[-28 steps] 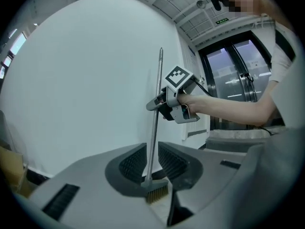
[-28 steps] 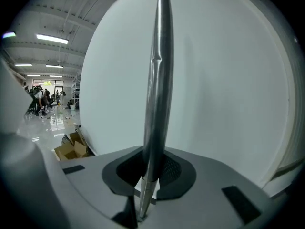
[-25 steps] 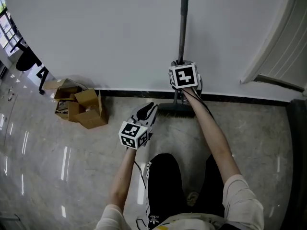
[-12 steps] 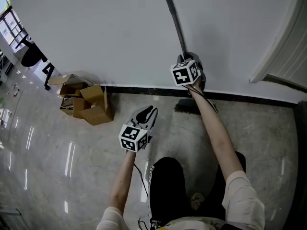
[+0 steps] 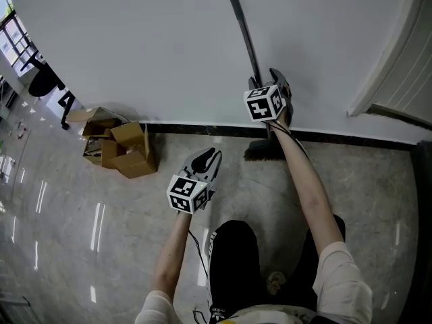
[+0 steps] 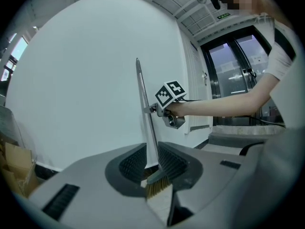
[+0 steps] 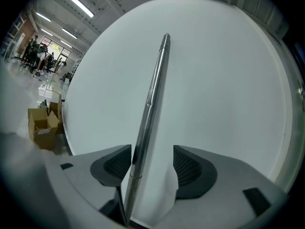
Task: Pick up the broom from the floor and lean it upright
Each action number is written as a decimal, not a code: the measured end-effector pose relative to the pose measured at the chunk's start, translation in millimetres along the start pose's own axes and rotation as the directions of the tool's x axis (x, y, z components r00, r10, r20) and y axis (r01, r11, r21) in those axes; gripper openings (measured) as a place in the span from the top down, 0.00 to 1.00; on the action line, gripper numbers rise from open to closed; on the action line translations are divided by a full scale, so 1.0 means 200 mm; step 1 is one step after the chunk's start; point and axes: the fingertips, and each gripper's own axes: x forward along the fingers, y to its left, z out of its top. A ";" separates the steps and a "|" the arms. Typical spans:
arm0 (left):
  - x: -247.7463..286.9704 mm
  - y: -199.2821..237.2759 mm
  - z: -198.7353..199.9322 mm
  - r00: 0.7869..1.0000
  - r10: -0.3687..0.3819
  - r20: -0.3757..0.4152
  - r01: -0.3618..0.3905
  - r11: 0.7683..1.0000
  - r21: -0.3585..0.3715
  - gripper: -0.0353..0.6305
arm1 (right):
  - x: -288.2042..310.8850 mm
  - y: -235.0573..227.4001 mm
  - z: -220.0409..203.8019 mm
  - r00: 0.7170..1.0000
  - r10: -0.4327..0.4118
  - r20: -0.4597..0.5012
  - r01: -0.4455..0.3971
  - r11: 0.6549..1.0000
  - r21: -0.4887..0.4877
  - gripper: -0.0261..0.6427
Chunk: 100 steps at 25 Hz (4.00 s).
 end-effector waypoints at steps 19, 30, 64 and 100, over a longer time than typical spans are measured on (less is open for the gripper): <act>-0.02 -0.44 0.87 0.938 0.137 0.318 -0.113 0.989 -0.091 0.88 | -1.22 -0.35 0.20 0.937 0.133 0.323 -0.275 0.851 0.447 0.92; -0.07 -0.77 0.84 0.945 0.101 0.311 -0.102 0.995 -0.015 0.88 | -1.61 -0.19 -0.14 0.930 0.247 0.271 -0.353 0.807 0.473 0.94; -0.21 -0.76 2.37 0.951 0.227 0.211 -0.208 0.972 -0.108 0.88 | -1.86 -0.71 1.23 0.916 0.391 0.092 -0.378 0.761 0.527 0.94; -1.14 -1.47 3.38 0.958 0.202 0.204 -0.201 0.979 -0.024 0.88 | -3.06 -1.18 2.14 0.936 0.338 0.103 -0.346 0.816 0.463 0.94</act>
